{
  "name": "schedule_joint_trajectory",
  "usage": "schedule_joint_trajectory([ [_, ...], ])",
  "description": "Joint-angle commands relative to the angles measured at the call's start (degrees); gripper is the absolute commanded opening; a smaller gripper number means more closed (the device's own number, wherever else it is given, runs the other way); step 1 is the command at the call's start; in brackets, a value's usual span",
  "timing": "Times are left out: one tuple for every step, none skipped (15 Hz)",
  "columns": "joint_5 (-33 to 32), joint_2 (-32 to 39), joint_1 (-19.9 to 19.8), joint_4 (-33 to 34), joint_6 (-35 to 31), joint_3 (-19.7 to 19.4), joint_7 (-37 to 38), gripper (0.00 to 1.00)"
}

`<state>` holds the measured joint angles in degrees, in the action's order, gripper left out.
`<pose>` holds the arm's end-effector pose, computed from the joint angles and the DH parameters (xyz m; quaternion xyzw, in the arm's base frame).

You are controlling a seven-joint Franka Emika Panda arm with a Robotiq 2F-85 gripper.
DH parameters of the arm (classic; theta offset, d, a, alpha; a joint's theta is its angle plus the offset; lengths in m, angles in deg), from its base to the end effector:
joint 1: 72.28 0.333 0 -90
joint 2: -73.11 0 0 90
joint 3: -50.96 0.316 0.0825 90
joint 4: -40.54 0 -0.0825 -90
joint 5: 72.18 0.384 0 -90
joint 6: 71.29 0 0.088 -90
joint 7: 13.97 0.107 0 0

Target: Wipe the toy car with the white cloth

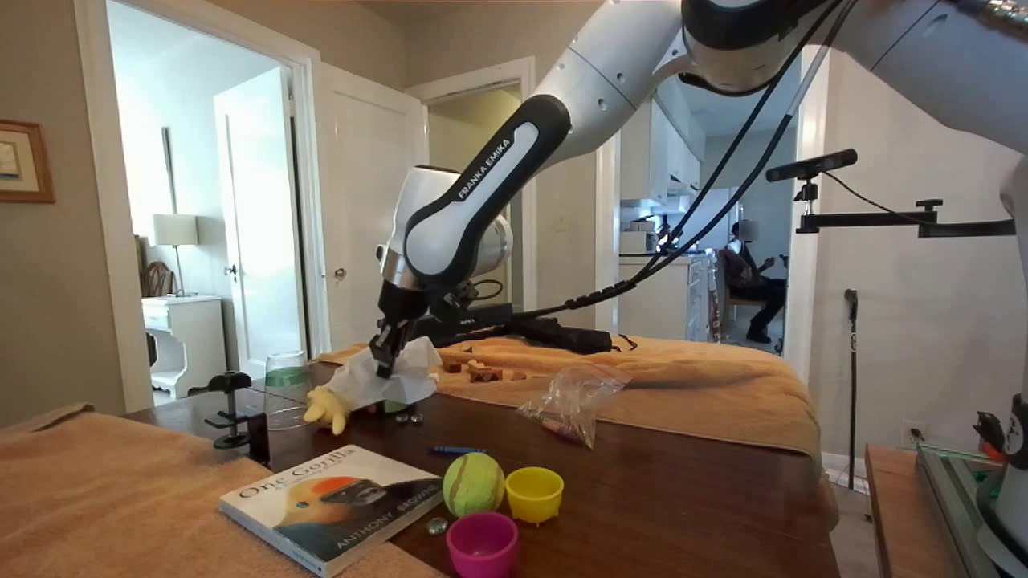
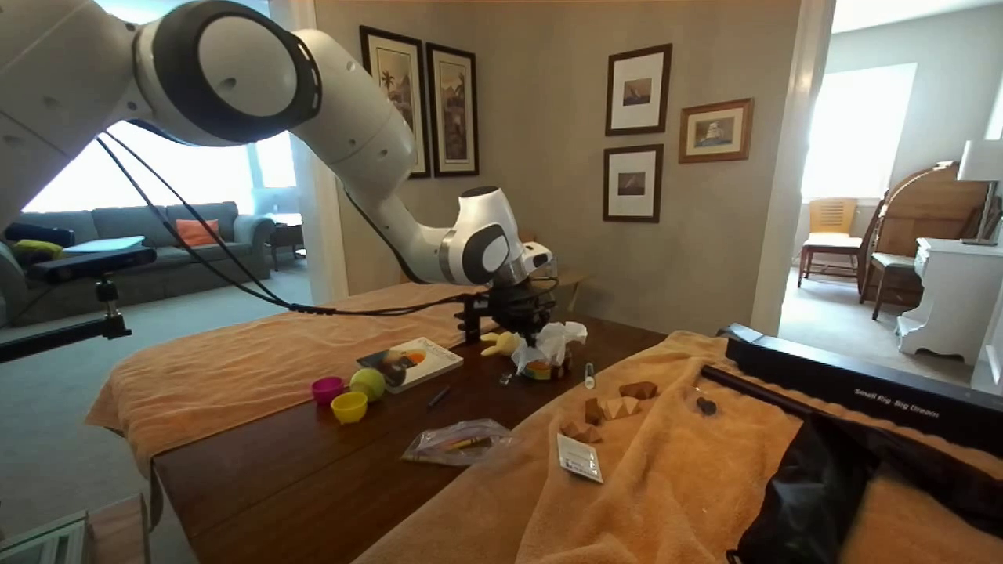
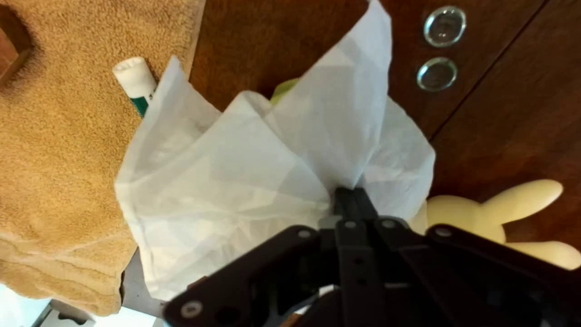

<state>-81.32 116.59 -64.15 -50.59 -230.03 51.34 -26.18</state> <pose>0.7233 0.1143 0.2326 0.9473 0.2395 0.2070 0.0484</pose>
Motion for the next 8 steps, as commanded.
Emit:
schedule_joint_trajectory([
  [-1.2,1.3,-0.3,2.9,1.7,-0.7,1.6,0.00],
  [-1.0,1.3,-0.7,3.1,1.8,-0.9,1.6,0.00],
  [-1.0,1.3,-1.0,3.2,1.9,-1.2,1.6,0.00],
  [-0.9,1.3,-1.4,3.3,2.1,-1.4,1.7,0.00],
  [-0.9,1.3,-1.7,3.4,2.2,-1.8,1.7,0.00],
  [-0.9,1.3,-2.0,3.5,2.4,-1.9,1.8,0.00],
  [-0.9,1.3,-2.3,3.6,2.5,-2.1,1.8,0.00],
  [-0.9,1.3,-2.4,3.7,2.7,-2.3,1.9,0.00],
])
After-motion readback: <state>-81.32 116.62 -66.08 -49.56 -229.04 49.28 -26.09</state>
